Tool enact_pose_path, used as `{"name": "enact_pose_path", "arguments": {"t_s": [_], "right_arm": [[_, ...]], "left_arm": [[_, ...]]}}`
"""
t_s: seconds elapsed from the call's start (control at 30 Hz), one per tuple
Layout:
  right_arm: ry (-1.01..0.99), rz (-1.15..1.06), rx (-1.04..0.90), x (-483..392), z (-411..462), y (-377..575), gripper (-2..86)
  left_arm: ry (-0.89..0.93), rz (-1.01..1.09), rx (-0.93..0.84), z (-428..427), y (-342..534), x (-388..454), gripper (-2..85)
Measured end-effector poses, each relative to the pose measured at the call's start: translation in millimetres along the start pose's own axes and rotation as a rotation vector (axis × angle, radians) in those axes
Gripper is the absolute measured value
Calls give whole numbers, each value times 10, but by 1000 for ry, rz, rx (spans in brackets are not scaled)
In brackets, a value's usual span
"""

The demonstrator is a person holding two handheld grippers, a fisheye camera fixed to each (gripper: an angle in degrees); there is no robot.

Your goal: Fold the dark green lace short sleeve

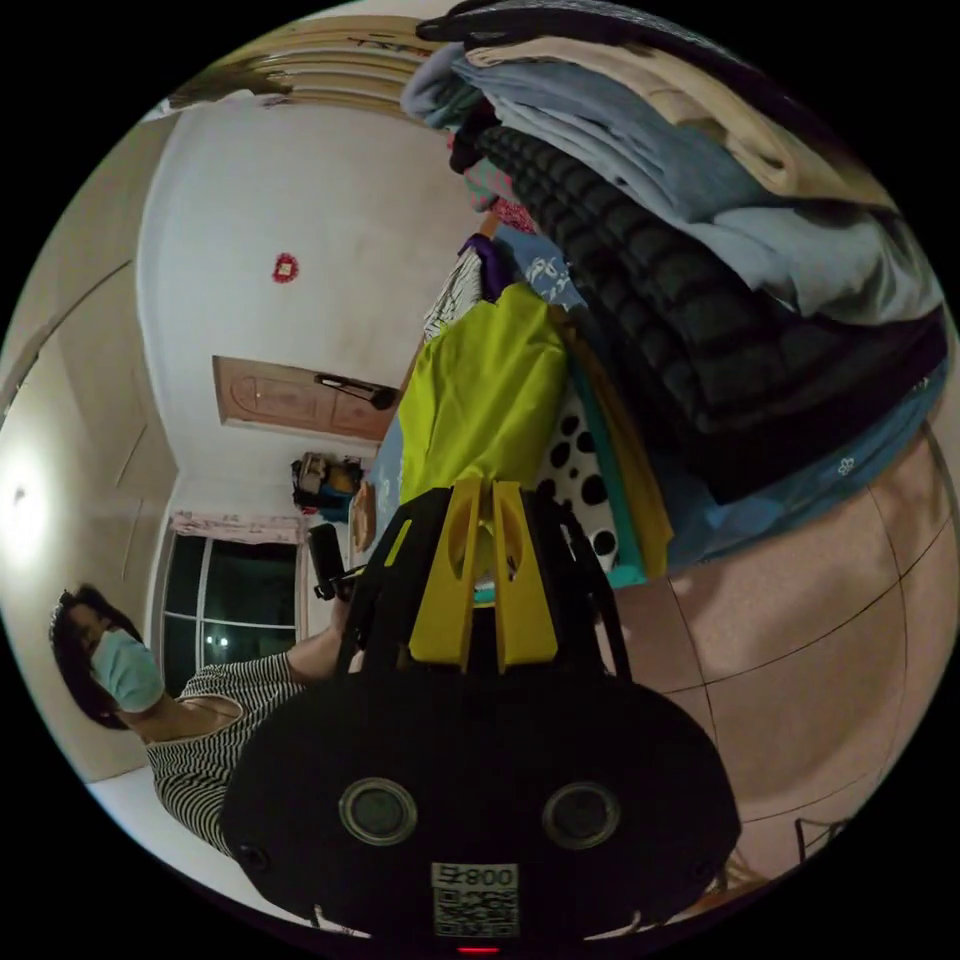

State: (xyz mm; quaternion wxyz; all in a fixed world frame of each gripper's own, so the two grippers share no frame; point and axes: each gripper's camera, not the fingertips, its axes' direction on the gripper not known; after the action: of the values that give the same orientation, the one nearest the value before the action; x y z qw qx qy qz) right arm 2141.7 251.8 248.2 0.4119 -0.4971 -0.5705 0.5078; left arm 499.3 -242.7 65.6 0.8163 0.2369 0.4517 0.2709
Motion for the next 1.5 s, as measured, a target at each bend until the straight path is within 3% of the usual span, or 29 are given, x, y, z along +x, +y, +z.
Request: {"name": "enact_pose_path", "arguments": {"t_s": [0.23,0.37,0.57,0.77,0.93,1.13,1.23,1.33,1.5], "right_arm": [[176,8,-71,136,-285,-194,17],[155,67,-56,299,-340,-208,16],[122,126,88,358,-522,-112,5],[251,84,260,-34,-581,-36,1],[349,-193,184,-920,131,-533,1],[499,-310,31,-1518,1436,-1279,1],[595,-298,-67,-1616,2116,-1436,0],[689,-362,-25,-1772,2543,-1378,0],[643,-352,23,-1938,2793,-1414,0]], "left_arm": [[-63,-33,-74,857,-269,-514,36],[-29,-69,-76,1152,-346,-863,36],[-38,-37,-68,1300,-430,-1159,26],[-114,50,36,1288,-560,-1294,10],[-246,162,35,1508,-970,-1316,5],[-540,156,-89,1985,-1201,-1695,2],[-543,110,-95,2102,-1113,-1948,1],[-543,99,-88,2124,-1057,-2130,1],[-476,91,-57,2041,-1037,-2221,1]]}}
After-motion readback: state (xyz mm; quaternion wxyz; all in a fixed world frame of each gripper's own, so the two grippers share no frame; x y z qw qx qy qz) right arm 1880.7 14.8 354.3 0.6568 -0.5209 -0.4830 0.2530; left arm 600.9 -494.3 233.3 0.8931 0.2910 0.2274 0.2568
